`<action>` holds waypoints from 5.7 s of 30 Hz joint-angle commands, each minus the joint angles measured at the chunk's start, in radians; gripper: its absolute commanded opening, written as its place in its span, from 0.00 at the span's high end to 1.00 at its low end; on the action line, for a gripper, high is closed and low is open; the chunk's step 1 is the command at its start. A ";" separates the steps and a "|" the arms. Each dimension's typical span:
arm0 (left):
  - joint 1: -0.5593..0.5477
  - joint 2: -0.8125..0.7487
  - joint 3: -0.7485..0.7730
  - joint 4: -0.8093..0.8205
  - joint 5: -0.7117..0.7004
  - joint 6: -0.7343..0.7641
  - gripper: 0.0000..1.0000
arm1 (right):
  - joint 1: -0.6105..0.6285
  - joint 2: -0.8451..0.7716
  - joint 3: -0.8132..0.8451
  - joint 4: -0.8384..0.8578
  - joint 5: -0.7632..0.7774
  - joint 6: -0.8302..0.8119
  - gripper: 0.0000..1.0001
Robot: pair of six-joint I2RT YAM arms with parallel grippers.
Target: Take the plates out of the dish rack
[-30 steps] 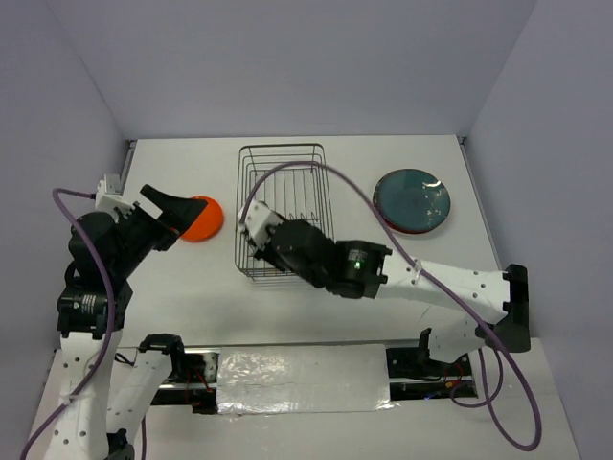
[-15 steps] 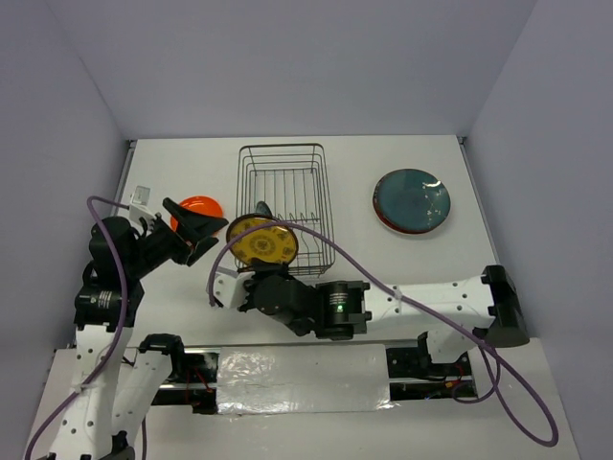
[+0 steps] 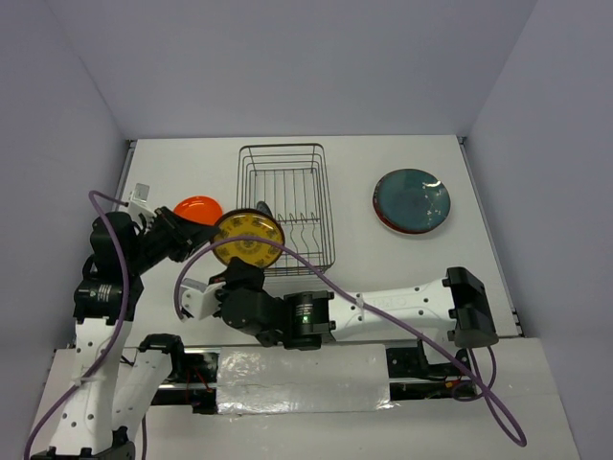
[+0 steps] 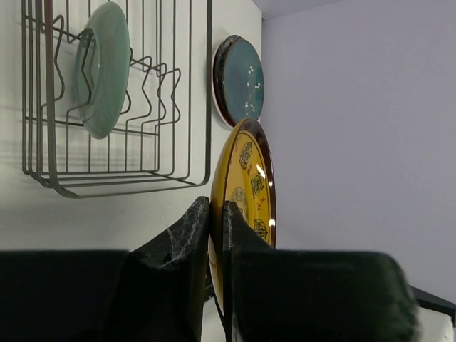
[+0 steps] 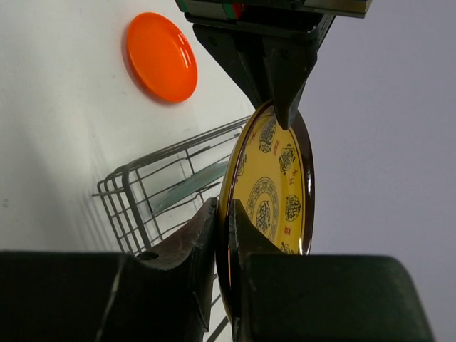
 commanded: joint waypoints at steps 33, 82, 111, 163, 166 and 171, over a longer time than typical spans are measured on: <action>0.142 0.217 0.053 0.124 -0.670 -0.036 1.00 | -0.028 -0.872 -0.593 0.100 -0.216 0.650 0.15; 0.202 0.313 0.117 0.046 -0.469 0.330 0.01 | -0.390 -0.225 -0.178 -0.307 -0.261 1.284 0.00; 0.050 -0.069 -0.042 -0.077 -0.656 0.562 0.01 | -0.572 0.407 0.335 -0.249 -0.343 1.344 0.62; 0.043 -0.041 0.162 -0.081 -0.183 0.029 0.00 | -0.217 -0.255 -0.101 -0.119 -0.175 0.266 1.00; 0.043 -0.098 0.060 0.104 -0.017 -0.069 0.01 | -0.115 -0.249 -0.183 -0.008 0.012 0.132 1.00; 0.043 -0.121 0.105 -0.006 -0.048 -0.018 0.02 | -0.045 -0.210 -0.213 0.180 0.121 -0.055 1.00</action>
